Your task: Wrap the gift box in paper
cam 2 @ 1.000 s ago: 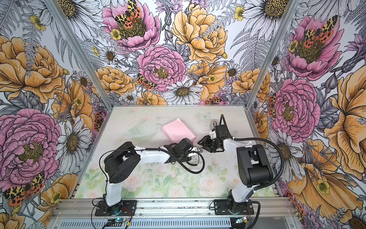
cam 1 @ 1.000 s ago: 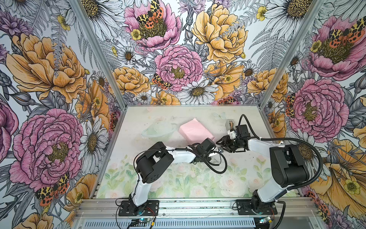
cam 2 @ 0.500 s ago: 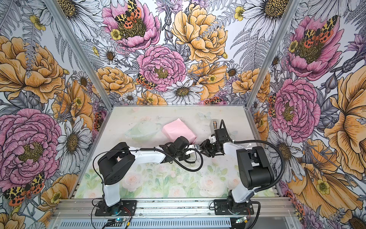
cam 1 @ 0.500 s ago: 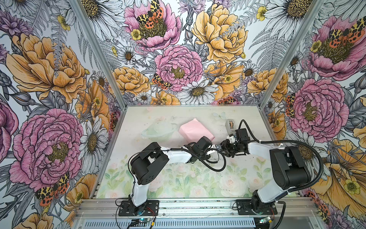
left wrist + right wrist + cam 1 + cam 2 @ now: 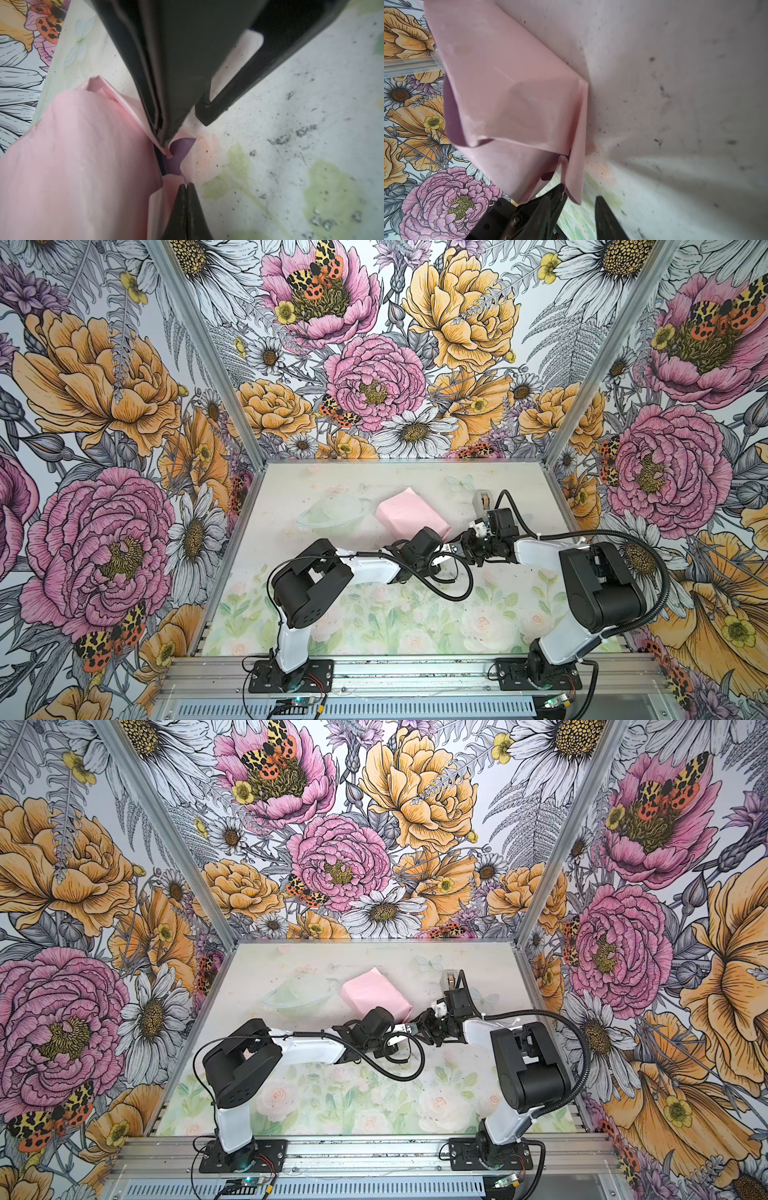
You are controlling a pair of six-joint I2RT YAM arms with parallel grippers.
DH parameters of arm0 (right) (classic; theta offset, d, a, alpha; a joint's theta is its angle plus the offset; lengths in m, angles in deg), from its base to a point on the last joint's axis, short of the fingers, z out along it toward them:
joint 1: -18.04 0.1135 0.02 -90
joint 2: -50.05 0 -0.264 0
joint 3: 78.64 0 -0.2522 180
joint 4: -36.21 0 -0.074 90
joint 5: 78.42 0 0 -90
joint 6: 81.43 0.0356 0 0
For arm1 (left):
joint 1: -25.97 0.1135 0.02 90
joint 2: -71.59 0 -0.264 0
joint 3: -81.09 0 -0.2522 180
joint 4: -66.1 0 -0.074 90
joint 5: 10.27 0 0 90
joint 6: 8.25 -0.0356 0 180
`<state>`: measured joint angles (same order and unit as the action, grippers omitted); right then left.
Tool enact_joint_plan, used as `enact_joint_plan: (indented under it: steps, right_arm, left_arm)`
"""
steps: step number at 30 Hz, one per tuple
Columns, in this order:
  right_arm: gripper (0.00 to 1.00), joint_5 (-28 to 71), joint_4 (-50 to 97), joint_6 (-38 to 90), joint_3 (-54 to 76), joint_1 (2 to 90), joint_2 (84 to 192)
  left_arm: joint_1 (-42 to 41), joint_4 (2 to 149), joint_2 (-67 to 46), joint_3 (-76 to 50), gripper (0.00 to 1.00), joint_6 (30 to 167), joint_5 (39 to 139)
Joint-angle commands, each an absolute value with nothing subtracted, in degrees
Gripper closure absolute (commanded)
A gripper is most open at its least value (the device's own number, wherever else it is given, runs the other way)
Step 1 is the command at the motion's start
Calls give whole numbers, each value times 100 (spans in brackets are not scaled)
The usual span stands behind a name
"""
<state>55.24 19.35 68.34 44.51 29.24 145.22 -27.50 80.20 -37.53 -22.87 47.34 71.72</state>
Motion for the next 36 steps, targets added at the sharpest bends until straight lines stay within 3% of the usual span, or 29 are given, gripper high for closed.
enact_joint_plan:
  steps: [1,9,19,22,24,26,32,36]
  right_arm:
    - [66,5552,2192,6974,4381,3008,14670]
    - [74,5518,2368,7088,4298,3057,14888]
    - [97,5500,2624,7270,4375,3064,14904]
    - [100,5477,2653,7299,4372,3064,14897]
    - [100,5454,2649,7306,4372,3061,14876]
    - [100,5440,2631,7308,4370,3066,14859]
    - [100,5401,2572,7305,4353,3070,14797]
    - [100,5385,2544,7291,4334,3065,14786]
  left_arm:
    - [-2708,7786,-3520,-2371,100,4804,7343]
    - [-2707,7704,-3445,-2442,100,4787,7365]
    - [-2716,7687,-3434,-2447,100,4791,7340]
    - [-2711,7687,-3403,-2443,95,4788,7331]
    - [-2722,7687,-3353,-2451,88,4788,7323]
    - [-2725,7687,-3326,-2466,74,4785,7275]
    - [-2730,7644,-2395,-2692,1,4980,6985]
    - [-2649,7717,-2221,-2771,1,4827,6819]
